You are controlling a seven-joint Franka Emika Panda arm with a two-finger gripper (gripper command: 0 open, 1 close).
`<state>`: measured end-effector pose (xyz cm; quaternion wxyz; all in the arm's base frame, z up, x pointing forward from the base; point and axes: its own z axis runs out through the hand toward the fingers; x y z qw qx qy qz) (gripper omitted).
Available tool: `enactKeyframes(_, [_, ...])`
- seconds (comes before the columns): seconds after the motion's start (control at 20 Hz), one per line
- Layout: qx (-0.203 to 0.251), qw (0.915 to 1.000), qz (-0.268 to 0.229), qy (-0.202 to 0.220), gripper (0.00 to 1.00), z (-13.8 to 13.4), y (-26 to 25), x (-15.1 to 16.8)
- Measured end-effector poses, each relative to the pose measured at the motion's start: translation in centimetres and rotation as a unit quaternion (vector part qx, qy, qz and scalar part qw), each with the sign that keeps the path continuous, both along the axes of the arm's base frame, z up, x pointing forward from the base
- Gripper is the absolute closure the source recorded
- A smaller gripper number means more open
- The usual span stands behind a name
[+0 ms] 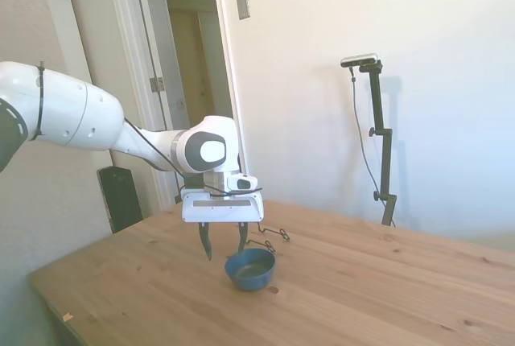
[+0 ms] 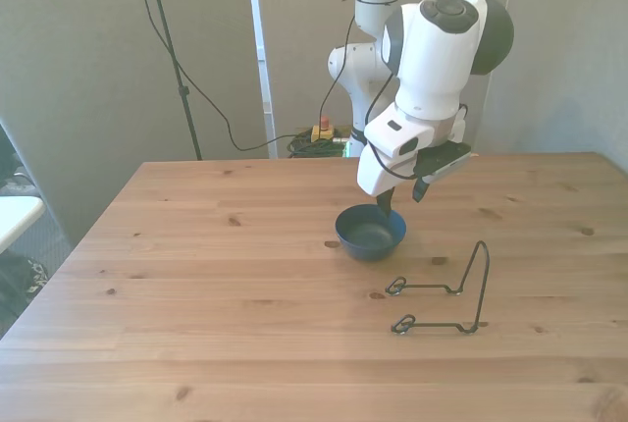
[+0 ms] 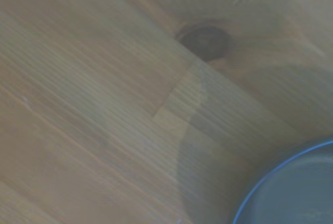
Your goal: Unload the bowl
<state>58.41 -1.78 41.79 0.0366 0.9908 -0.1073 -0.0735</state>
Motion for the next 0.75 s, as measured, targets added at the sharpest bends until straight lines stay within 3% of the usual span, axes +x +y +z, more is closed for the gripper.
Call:
enactKeyframes(0.5, [0.034, 0.9978, 0.025, -0.051, 0.0, 7.1, 1.9, -0.9])
enactKeyframes(0.75, [0.046, 0.9962, 0.046, -0.058, 0.0, 8.4, 2.5, -2.1])
